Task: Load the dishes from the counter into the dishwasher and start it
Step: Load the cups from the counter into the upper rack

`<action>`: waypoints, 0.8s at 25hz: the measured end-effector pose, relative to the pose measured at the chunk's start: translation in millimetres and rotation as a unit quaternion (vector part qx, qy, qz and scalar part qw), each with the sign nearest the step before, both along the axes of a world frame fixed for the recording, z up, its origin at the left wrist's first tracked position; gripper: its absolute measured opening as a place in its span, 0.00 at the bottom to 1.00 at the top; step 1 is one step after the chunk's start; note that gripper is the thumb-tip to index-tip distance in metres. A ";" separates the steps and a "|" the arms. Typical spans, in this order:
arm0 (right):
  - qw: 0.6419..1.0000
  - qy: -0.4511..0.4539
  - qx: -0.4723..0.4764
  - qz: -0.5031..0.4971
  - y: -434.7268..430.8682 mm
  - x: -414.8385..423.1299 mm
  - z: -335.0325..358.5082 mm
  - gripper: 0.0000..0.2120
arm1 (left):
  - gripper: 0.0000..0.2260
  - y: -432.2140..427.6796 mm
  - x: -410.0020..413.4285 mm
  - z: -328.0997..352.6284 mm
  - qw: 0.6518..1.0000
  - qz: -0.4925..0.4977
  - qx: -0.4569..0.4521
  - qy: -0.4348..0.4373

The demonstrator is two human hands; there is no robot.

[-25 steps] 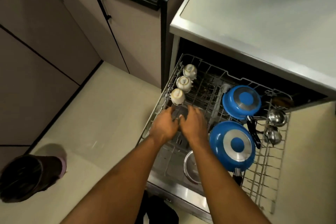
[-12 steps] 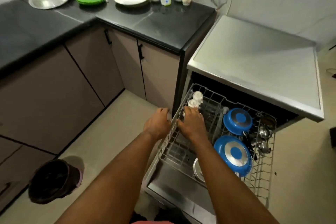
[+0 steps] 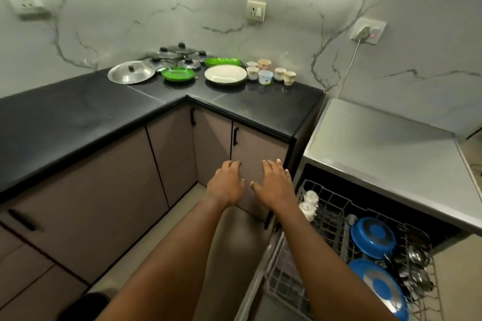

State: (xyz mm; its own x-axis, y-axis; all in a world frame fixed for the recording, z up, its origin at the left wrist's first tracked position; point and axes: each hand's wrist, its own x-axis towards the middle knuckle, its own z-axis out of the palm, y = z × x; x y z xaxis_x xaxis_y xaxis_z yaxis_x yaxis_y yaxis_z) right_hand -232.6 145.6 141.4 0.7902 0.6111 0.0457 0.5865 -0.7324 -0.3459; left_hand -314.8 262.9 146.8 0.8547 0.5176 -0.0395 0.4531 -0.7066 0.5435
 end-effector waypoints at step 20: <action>0.998 -0.038 0.025 -0.048 182.2 63.7 29.2 0.36 | 0.28 189.6 71.6 34.3 0.997 -0.033 0.066 -0.030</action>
